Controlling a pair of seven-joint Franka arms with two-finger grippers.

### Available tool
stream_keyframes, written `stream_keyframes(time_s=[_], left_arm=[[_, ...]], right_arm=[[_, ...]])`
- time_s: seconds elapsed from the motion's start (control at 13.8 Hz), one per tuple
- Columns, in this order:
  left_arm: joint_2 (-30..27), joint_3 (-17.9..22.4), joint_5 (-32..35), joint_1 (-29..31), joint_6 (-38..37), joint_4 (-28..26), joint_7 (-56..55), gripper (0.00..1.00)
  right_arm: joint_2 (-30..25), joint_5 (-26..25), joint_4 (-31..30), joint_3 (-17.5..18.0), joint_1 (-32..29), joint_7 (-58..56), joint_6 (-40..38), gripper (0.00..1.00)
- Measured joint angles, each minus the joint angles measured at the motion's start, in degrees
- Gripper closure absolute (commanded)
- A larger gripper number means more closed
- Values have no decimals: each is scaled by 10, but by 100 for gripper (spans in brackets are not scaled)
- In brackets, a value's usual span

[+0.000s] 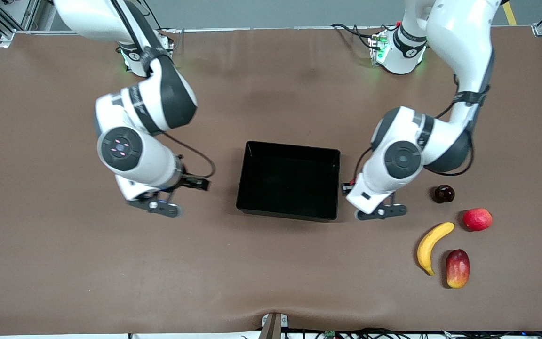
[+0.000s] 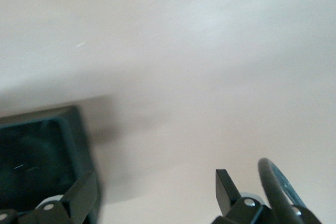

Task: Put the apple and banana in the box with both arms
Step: 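Carry the apple over the box while the right gripper withdraws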

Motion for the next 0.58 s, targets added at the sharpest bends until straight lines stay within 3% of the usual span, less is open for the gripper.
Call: stream_keyframes(time_s=[0.29, 0.58], left_arm=[[20, 0, 0, -56, 7, -1, -7, 100], [51, 0, 0, -91, 19, -1, -11, 100]], right_arm=[[-25, -26, 63, -15, -56, -20, -70, 0], [-102, -20, 44, -17, -159, -148, -136, 0]])
